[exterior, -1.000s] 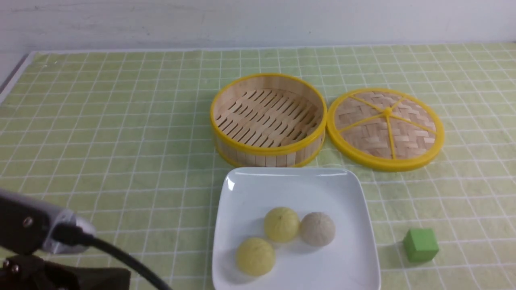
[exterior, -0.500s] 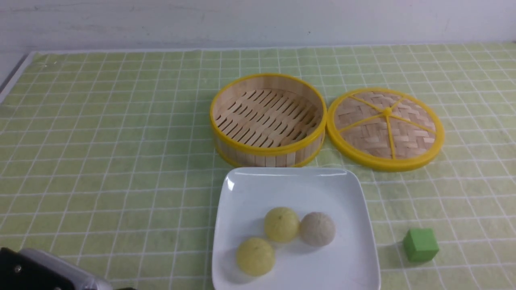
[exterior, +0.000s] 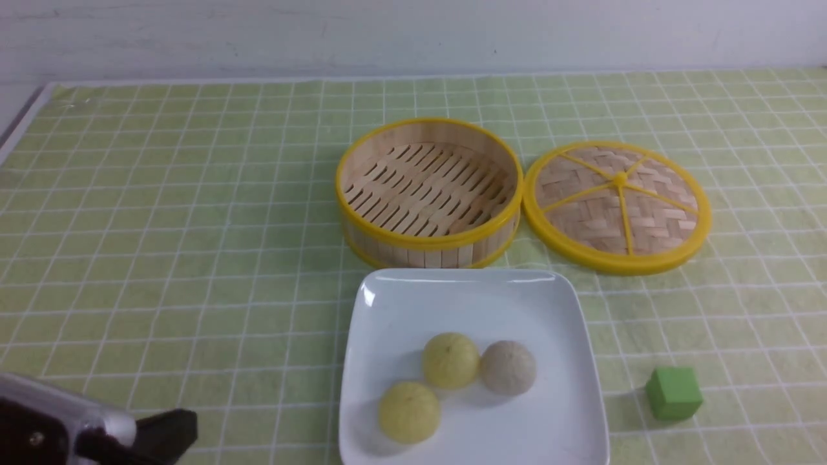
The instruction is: Put the steamed buns into the plate on the green tablecloth.
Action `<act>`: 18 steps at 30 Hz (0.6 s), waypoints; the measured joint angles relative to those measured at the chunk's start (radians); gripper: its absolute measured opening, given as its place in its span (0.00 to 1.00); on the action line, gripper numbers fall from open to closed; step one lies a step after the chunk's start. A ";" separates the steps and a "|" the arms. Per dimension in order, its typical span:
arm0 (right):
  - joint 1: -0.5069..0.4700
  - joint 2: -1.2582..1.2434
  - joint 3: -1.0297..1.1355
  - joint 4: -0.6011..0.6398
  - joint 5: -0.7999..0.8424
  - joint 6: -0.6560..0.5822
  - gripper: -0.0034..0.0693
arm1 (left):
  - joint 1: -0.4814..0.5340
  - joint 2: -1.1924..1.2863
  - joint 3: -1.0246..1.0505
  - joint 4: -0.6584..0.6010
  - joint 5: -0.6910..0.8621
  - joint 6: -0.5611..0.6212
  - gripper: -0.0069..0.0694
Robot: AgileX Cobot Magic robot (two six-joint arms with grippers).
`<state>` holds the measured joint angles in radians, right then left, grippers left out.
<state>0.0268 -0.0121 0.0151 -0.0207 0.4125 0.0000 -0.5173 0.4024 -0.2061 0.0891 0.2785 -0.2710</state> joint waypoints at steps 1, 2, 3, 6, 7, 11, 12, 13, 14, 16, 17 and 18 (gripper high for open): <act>0.000 0.000 0.000 0.000 0.000 0.000 0.18 | 0.027 -0.026 0.007 0.002 0.000 0.012 0.15; 0.000 0.000 0.000 0.000 0.000 0.000 0.18 | 0.055 -0.056 0.013 0.002 0.001 0.021 0.15; 0.000 0.000 0.000 0.000 0.000 0.000 0.19 | 0.097 -0.104 0.030 0.002 0.001 0.041 0.16; 0.000 0.000 0.000 0.000 0.000 0.000 0.19 | 0.188 -0.208 0.069 0.002 0.003 0.087 0.16; 0.000 0.000 0.000 0.000 0.000 0.000 0.20 | 0.224 -0.246 0.084 0.002 0.004 0.106 0.16; 0.000 0.000 0.000 0.000 0.000 0.000 0.20 | 0.349 -0.356 0.126 -0.015 0.010 0.151 0.16; 0.000 0.000 0.000 0.000 0.000 0.000 0.20 | 0.396 -0.388 0.143 -0.021 0.010 0.162 0.16; 0.000 0.000 0.000 0.000 0.000 0.000 0.20 | 0.430 -0.404 0.159 -0.025 0.010 0.165 0.16; 0.000 0.000 0.000 0.000 0.000 0.000 0.20 | 0.435 -0.406 0.165 -0.025 0.010 0.165 0.16; 0.000 0.000 0.000 0.000 -0.001 0.000 0.21 | 0.493 -0.413 0.202 -0.029 0.014 0.167 0.17; 0.000 0.000 0.000 0.000 -0.001 0.000 0.21 | 0.502 -0.413 0.211 -0.029 0.023 0.167 0.17; 0.000 0.000 0.000 0.000 -0.001 0.000 0.21 | 0.507 -0.413 0.221 -0.027 0.033 0.167 0.18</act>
<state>0.0268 -0.0121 0.0151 -0.0207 0.4116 0.0000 -0.0102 -0.0110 0.0147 0.0618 0.3111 -0.1044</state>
